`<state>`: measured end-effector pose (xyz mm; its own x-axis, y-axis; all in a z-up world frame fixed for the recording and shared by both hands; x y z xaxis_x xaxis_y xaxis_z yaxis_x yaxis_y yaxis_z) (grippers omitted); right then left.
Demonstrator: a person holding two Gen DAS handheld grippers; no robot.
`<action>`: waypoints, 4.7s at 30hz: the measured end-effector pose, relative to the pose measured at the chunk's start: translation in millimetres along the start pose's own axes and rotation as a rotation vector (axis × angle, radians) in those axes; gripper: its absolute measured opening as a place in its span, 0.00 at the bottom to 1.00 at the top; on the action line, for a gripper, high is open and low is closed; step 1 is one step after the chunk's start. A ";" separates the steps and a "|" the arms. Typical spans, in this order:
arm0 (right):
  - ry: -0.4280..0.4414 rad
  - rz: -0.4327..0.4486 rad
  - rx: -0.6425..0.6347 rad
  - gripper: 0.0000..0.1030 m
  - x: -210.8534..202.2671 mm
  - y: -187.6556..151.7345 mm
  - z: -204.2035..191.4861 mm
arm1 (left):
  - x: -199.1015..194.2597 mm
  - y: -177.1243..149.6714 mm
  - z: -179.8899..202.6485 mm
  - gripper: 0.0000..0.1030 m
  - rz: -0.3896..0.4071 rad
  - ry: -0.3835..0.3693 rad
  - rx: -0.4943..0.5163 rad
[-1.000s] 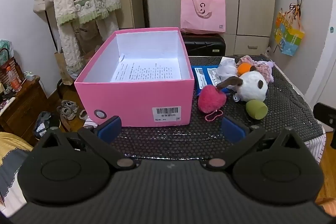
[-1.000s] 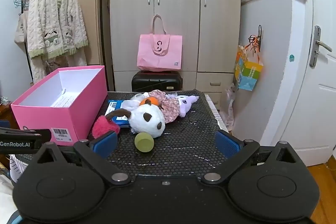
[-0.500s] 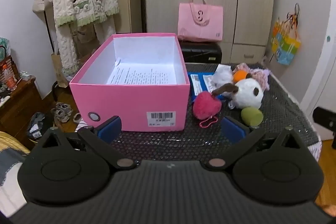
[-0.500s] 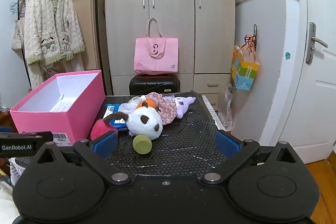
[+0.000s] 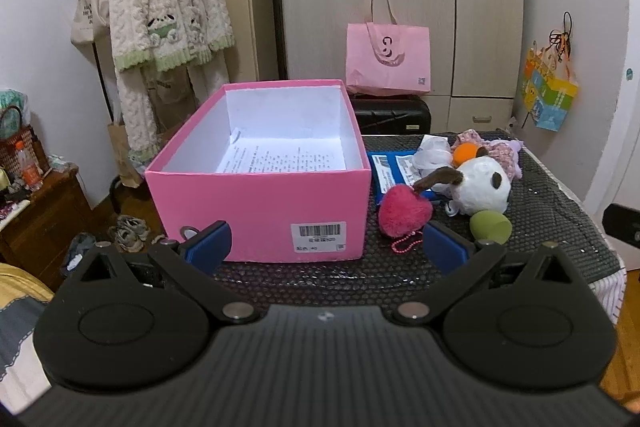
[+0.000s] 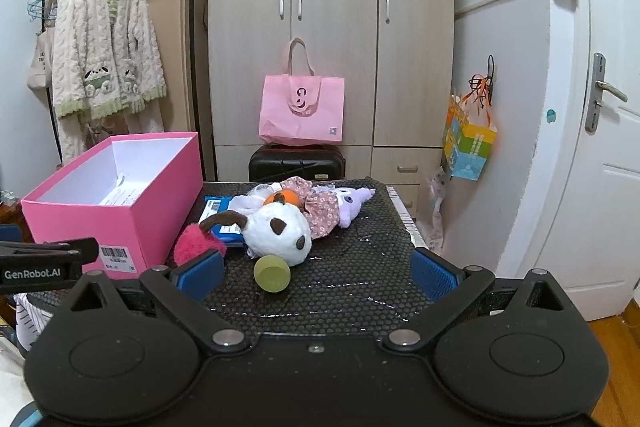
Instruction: Organize soft objects
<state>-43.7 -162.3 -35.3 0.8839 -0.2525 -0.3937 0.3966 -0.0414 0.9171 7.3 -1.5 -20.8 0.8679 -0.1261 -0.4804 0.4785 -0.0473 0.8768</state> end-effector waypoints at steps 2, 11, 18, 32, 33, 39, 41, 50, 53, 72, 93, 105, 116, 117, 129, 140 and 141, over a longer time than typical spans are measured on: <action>-0.003 0.002 -0.003 0.99 -0.1 -0.5 0.1 | 0.1 -0.8 -0.7 1.00 0.001 0.002 0.007; -0.008 -0.001 -0.004 0.99 1.9 -2.3 1.0 | 2.5 -4.5 -4.8 1.00 0.011 0.003 0.011; -0.012 -0.003 -0.010 0.99 2.6 -4.0 -0.5 | 1.1 -5.5 -4.8 1.00 0.028 0.004 0.021; -0.018 -0.008 -0.021 0.99 3.7 -5.3 -2.5 | -0.6 -8.6 -4.5 1.00 0.029 0.011 0.036; -0.017 -0.008 -0.021 0.99 3.8 -5.3 -2.5 | -0.6 -8.6 -4.5 1.00 0.028 0.010 0.037; -0.018 -0.007 -0.021 0.99 3.8 -5.0 -2.4 | -1.2 -9.3 -4.9 1.00 0.026 0.009 0.041; -0.017 -0.007 -0.022 0.99 4.0 -5.0 -2.3 | -1.4 -9.5 -4.8 1.00 0.027 0.007 0.044; 0.085 0.052 -0.020 0.99 1.3 2.9 8.0 | -16.1 -3.3 1.7 1.00 0.161 -0.073 0.047; 0.108 0.103 -0.026 0.99 9.2 2.4 13.9 | -8.4 -0.3 11.0 1.00 0.174 -0.105 0.069; 0.342 0.050 -0.157 0.97 127.9 -58.0 10.7 | 106.2 -14.1 79.0 0.66 0.048 -0.249 0.244; 0.372 0.020 -0.190 0.58 172.9 -64.3 -23.7 | 173.0 -22.6 76.1 0.66 -0.033 -0.012 0.268; 0.424 0.029 -0.169 0.40 171.6 -65.8 -21.1 | 182.1 -22.6 63.0 0.48 -0.097 -0.092 0.135; 0.404 0.053 -0.146 0.40 157.3 -65.5 -16.7 | 165.8 -26.9 53.8 0.44 -0.097 -0.125 0.120; 0.402 0.054 -0.146 0.40 155.2 -65.1 -17.2 | 162.9 -27.7 52.6 0.44 -0.101 -0.132 0.117; 0.385 0.016 -0.119 0.40 119.6 -56.2 -17.8 | 116.8 -25.9 36.6 0.44 -0.133 -0.228 0.120; 0.529 -0.082 -0.084 0.40 98.3 -52.2 -31.1 | 66.4 -31.5 2.7 0.44 -0.141 -0.234 0.130; 0.540 -0.081 -0.086 0.40 95.8 -49.8 -34.3 | 63.1 -30.7 0.1 0.44 -0.140 -0.236 0.131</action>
<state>29.7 -151.3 -120.8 0.8423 0.2813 -0.4597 0.4670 0.0446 0.8831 47.3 -8.2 -78.0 0.7326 -0.3353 -0.5923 0.5566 -0.2056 0.8049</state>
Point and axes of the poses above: each gripper's, at about its wrist camera, not at the fingertips, and x roughly the way its jaws point, z to its right, y to its top, the point moved 2 cm from there along x, roughly the way its jaws point, and after that the axes turned 7 degrees about -y, right-handed, at the moved point
